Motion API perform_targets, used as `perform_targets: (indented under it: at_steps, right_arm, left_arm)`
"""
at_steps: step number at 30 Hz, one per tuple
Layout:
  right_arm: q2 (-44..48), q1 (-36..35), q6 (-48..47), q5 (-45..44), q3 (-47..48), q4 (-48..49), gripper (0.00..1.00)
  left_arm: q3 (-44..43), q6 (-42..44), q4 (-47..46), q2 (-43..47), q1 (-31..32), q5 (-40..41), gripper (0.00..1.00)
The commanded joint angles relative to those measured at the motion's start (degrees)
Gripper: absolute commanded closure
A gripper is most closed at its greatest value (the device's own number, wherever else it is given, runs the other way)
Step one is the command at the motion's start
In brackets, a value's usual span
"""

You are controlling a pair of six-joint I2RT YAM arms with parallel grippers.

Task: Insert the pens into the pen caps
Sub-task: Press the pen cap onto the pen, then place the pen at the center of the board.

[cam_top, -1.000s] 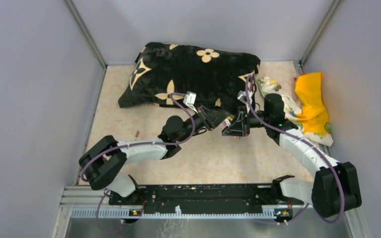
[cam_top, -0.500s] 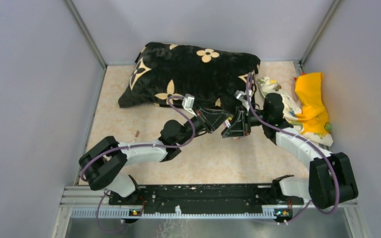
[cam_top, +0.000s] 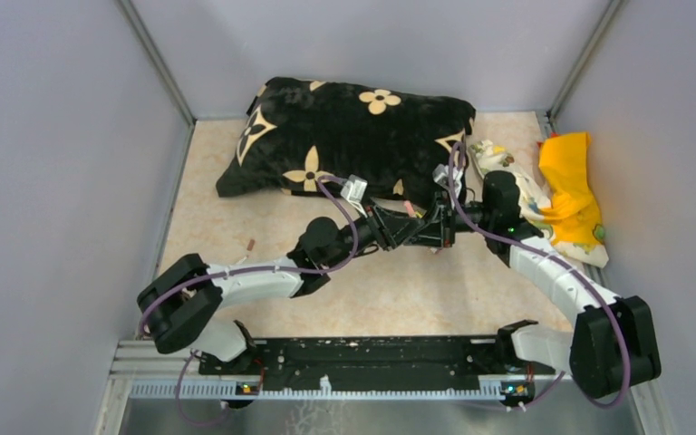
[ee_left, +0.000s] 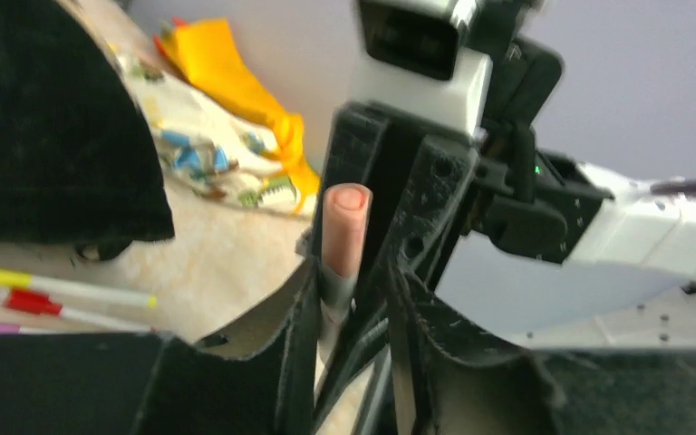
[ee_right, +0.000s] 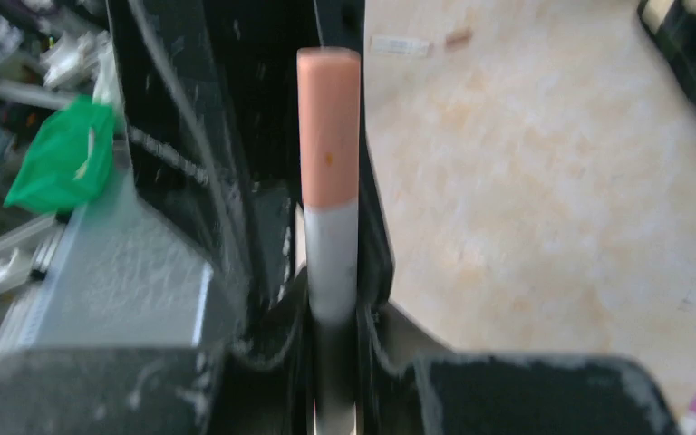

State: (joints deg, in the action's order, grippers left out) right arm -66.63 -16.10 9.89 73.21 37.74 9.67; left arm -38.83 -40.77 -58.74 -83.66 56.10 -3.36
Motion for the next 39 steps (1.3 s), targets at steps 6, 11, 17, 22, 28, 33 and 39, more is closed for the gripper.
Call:
perform_targets:
  at_steps: [6,11,17,22,28,33,39]
  right_arm:
    - [-0.2,-0.3,-12.0,-6.8,6.8,-0.1,1.0]
    - [-0.5,-0.1,-17.0,-7.5,7.4,-4.1,1.0]
    - [-3.1,-0.1,-26.1,-14.6,8.1,-12.2,1.0]
    - [-11.9,-0.1,-28.6,-25.4,10.5,-17.8,1.0]
    - [-20.9,-3.4,-28.8,-37.2,12.7,-21.6,0.98]
    - [-27.0,-7.6,-28.6,-46.9,15.3,-24.3,0.93]
    - [-29.6,-10.5,-28.8,-54.3,17.6,-27.0,0.82]
  left_arm:
    - [2.3,-0.1,14.4,10.7,0.4,0.0,0.32]
    - [4.7,6.2,24.8,17.6,-0.5,1.6,0.24]
    - [9.9,15.1,36.7,25.9,-1.1,8.7,0.18]
    - [11.8,18.8,46.0,26.3,-1.9,18.8,0.16]
    - [14.1,17.3,48.5,24.8,-5.6,22.9,0.15]
    - [16.4,17.2,47.9,25.7,-7.6,24.0,0.15]
    - [17.6,17.0,49.6,28.8,-8.6,25.8,0.16]
